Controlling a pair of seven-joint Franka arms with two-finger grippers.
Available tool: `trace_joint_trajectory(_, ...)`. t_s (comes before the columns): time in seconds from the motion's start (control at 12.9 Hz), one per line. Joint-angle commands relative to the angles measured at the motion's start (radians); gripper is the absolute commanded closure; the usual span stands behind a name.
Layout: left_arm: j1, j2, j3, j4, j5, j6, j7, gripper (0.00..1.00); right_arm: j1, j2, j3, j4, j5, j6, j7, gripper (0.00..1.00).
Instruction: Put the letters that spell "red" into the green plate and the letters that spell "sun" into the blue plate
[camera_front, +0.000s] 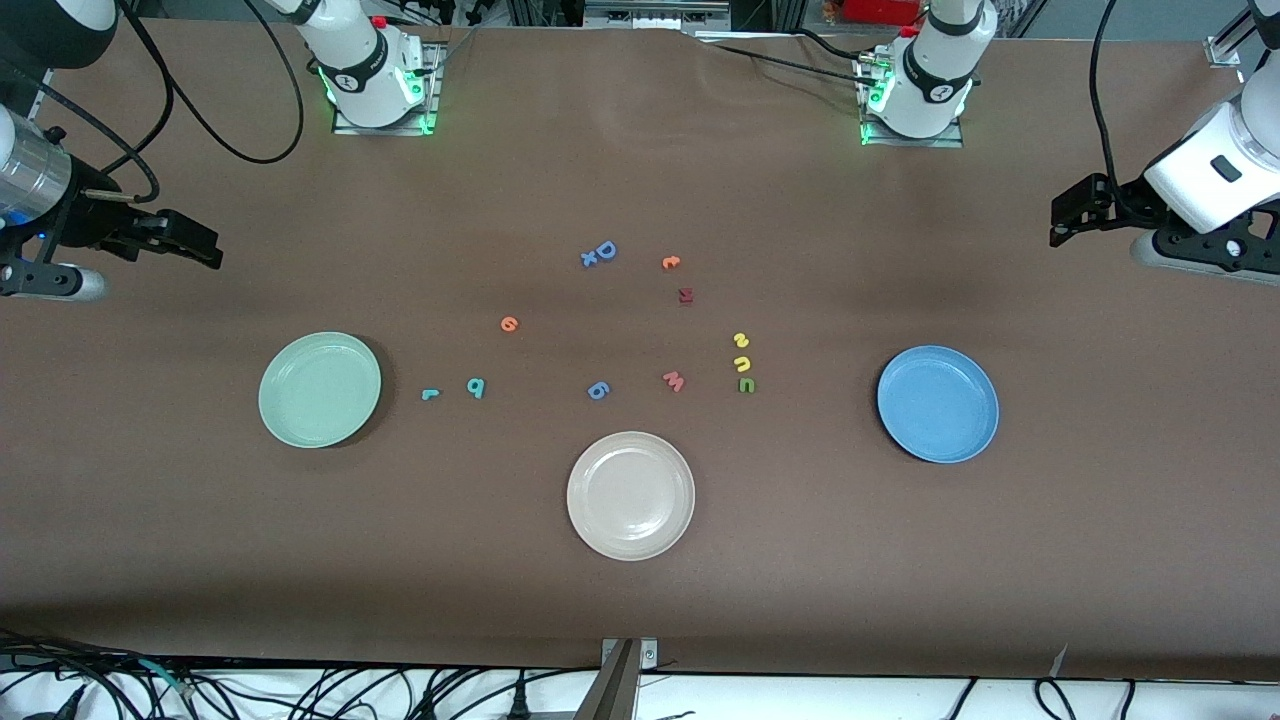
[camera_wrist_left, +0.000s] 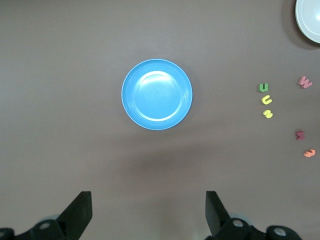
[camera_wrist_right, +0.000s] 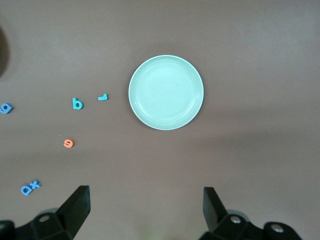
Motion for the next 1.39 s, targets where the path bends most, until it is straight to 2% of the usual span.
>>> trace_joint_trajectory(0.0, 0.005, 0.006, -0.006, 0.024, 0.005, -0.015, 0.014, 0.00, -0.002, 0.001, -0.001, 0.009, 0.000, -0.014, -0.018, 0.00)
trace_joint_trajectory(1.31, 0.001, 0.019, -0.006, 0.024, 0.001, -0.011, 0.003, 0.00, -0.002, 0.001, -0.001, 0.009, 0.000, -0.015, -0.019, 0.00)
